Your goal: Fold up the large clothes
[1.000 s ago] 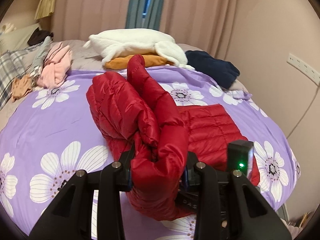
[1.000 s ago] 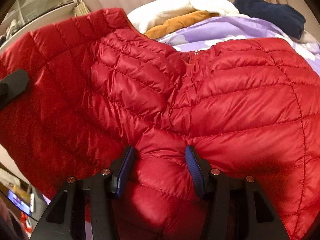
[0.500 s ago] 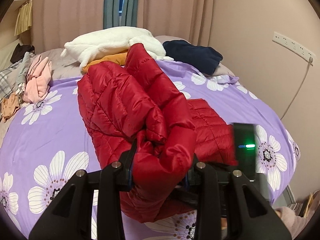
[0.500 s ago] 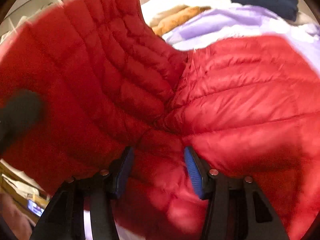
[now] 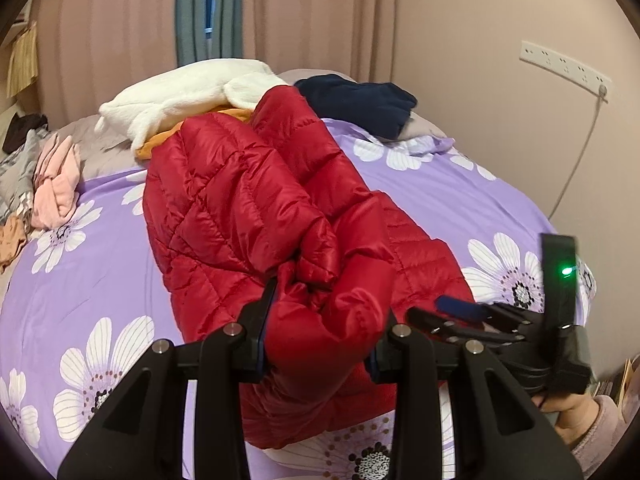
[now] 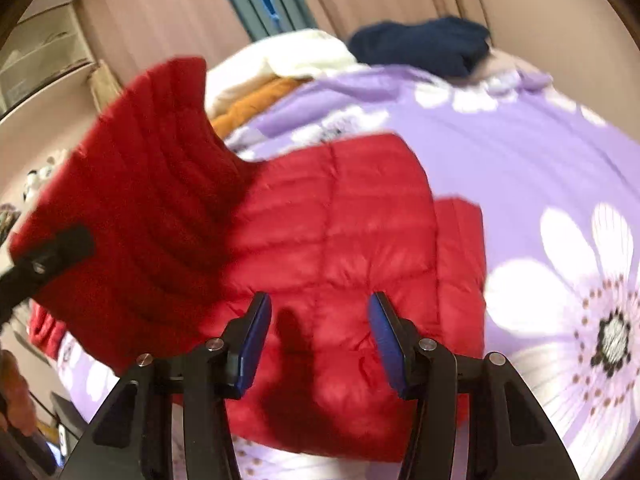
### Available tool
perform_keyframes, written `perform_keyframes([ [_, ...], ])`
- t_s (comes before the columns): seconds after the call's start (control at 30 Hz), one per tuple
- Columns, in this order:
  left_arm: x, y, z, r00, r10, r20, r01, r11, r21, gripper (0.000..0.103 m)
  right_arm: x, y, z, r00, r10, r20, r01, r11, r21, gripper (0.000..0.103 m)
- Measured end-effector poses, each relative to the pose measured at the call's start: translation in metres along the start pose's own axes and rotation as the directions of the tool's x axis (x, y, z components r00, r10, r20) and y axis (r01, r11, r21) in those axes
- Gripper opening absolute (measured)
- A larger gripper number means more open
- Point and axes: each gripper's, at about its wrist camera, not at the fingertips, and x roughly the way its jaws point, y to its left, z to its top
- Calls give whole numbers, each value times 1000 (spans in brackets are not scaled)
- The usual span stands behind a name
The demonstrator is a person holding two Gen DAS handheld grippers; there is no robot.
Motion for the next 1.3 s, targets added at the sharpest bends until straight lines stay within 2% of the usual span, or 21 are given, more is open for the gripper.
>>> perform_keyframes([
  [0.2,14,-22,-5,999,-35,-34,37,997,62,35,20,-6,-5,998,51,-42,-49,998,41,54],
  [0.3,30,-31,-12,993,-83,-79,89,993,81,35,22,-13,-6,995,93,-48,-89,994,70,54],
  [0.37,43,-34,-19,985,-120,-125,130,988,82,35,15,-22,-1,990,134,-54,-128,986,103,52],
  [0.47,55,-37,-29,976,-144,-164,159,984,83,35,-8,-46,7,983,184,0,-181,967,178,53],
  [0.5,56,-39,-31,975,-146,-165,163,983,89,35,-17,-55,9,980,197,29,-199,959,203,54],
  [0.6,57,-43,-33,974,-156,-165,175,979,104,36,-31,-78,12,955,283,86,-296,912,285,70],
  [0.67,59,-47,-34,973,-156,-169,176,978,112,36,-28,-82,17,937,338,89,-348,884,313,71],
  [0.8,62,-52,-35,973,-152,-173,175,976,130,37,-10,-65,36,898,436,56,-431,851,301,81],
  [1.0,57,-49,-38,972,-156,-176,182,973,140,37,10,-29,60,891,453,-6,-443,873,206,81],
  [1.07,57,-49,-37,973,-150,-175,177,973,147,40,4,-15,57,910,414,-23,-408,903,135,63],
  [1.1,57,-50,-37,973,-151,-175,177,973,146,41,5,-9,59,924,382,-36,-377,921,98,39],
  [1.13,56,-49,-36,972,-157,-176,182,974,137,42,4,-6,59,930,364,-38,-361,929,81,30],
  [1.23,47,-45,-31,964,-203,-169,223,969,106,44,-4,-5,59,950,311,2,-311,950,36,17],
  [1.3,33,-40,-29,952,-261,-162,276,958,81,46,-11,-16,57,949,310,57,-314,947,73,14],
])
